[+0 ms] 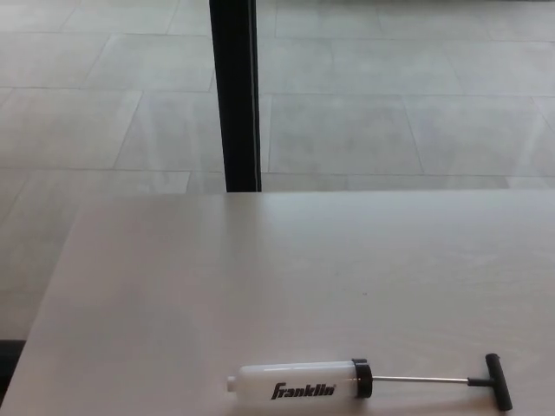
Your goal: The robot uses its left hand to lift the air pump kept on the middle of the desk and use the right hand to compress the handle
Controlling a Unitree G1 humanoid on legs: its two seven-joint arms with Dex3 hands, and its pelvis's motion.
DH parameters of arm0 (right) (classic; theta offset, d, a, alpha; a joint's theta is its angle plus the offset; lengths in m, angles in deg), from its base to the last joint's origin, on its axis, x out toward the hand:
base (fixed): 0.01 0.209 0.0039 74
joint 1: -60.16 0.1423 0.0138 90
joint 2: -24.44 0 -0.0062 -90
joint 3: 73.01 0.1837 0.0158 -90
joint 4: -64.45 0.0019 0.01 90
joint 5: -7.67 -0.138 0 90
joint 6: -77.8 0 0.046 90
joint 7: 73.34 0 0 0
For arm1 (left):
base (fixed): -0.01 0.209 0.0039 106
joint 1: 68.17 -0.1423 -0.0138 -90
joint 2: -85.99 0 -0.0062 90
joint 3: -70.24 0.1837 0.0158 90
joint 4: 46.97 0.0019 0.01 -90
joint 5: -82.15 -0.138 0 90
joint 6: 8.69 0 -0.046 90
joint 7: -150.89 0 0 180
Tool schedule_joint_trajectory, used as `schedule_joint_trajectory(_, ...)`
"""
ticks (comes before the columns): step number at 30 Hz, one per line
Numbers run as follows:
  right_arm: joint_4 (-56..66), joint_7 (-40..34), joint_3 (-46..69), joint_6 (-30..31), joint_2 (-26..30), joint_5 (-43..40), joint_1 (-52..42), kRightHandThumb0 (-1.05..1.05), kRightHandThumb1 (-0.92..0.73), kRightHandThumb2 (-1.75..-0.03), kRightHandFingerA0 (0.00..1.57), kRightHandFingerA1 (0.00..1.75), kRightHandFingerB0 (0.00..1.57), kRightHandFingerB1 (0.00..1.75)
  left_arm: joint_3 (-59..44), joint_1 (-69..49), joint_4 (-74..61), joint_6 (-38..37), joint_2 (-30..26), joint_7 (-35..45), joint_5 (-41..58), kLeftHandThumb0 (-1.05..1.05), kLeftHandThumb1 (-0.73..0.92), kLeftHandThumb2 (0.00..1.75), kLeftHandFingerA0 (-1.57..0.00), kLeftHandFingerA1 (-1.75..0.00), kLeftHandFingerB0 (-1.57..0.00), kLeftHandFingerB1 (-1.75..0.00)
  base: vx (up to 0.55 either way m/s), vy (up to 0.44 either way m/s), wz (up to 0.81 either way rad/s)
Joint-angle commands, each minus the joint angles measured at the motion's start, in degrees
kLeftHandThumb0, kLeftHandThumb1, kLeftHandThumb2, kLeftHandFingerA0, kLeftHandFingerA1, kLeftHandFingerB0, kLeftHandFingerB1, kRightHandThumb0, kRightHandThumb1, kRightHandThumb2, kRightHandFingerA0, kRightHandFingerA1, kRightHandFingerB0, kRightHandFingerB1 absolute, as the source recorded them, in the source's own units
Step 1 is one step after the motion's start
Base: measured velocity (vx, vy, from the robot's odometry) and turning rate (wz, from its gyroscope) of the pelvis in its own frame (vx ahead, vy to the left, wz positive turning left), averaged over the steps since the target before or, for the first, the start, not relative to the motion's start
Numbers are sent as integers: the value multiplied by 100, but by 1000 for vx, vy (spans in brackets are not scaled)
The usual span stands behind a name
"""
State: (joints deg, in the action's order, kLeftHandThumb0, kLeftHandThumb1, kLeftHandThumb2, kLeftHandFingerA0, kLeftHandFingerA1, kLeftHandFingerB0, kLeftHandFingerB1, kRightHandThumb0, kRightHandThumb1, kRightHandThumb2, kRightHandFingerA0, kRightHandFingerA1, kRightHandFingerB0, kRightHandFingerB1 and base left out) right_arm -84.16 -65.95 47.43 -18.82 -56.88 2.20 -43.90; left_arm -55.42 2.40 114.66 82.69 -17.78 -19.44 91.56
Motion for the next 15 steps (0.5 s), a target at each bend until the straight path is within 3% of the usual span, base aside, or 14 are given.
schedule_joint_trajectory(1,-93,292,1528,195,310,-1684,312,-79,-82,-64,52,52,31,35,-1100,70,303,150,-403,443,1180,-42,67,59,-58,-59,-47,-45,0,0,0)
schedule_joint_trajectory(2,-137,224,1856,300,397,-1921,424,-79,-82,-64,52,52,31,35,-1316,138,353,179,-457,428,1327,-42,67,59,-58,-59,-47,-45,0,0,0)
schedule_joint_trajectory(3,-199,368,1901,234,521,-1895,437,-78,-87,-66,48,50,27,33,-1412,190,352,159,-513,358,1370,-47,54,83,-52,-64,-42,-55,0,0,0)
schedule_joint_trajectory(4,-174,298,2065,277,658,-1962,524,-78,-85,-66,49,51,30,33,-1519,265,313,193,-556,527,1460,-42,72,61,-42,-56,-36,-42,0,0,0)
schedule_joint_trajectory(5,47,187,2122,246,705,-1909,523,-81,-85,-66,50,51,32,33,-1632,356,270,163,-612,546,1523,-41,70,60,-46,-58,-38,-45,0,0,0)
schedule_joint_trajectory(6,351,48,2038,236,927,-1686,594,-77,-71,-108,42,62,20,48,-1675,599,169,195,-778,541,1541,-43,69,59,-47,-57,-38,-43,0,0,0)
schedule_joint_trajectory(7,527,46,2062,232,986,-1638,646,-77,-92,-68,44,51,24,34,-1678,720,104,166,-858,584,1496,-43,68,59,-47,-55,-39,-44,0,0,0)
schedule_joint_trajectory(10,822,36,2119,347,1057,-1579,729,-76,-92,-68,43,49,23,33,-1589,851,-29,-58,-952,788,1319,-48,70,60,-50,-56,-40,-42,0,0,0)
schedule_joint_trajectory(11,1052,-107,2120,397,1127,-1522,892,-77,-91,-67,43,46,22,31,-1440,1064,-228,-221,-1037,646,1157,-49,70,61,-61,-51,-51,-42,0,0,0)
schedule_joint_trajectory(14,1803,-496,1968,440,1209,-1250,1204,-78,-91,-67,38,45,22,31,-1090,1666,-764,-199,-1206,341,897,-56,71,62,-62,-48,-53,-42,0,0,0)
schedule_joint_trajectory(15,2137,-572,1895,397,1208,-1181,1339,-80,-88,-67,42,56,29,31,-931,1961,-1127,-178,-1223,224,807,-57,69,61,-58,-47,-51,-41,0,0,0)
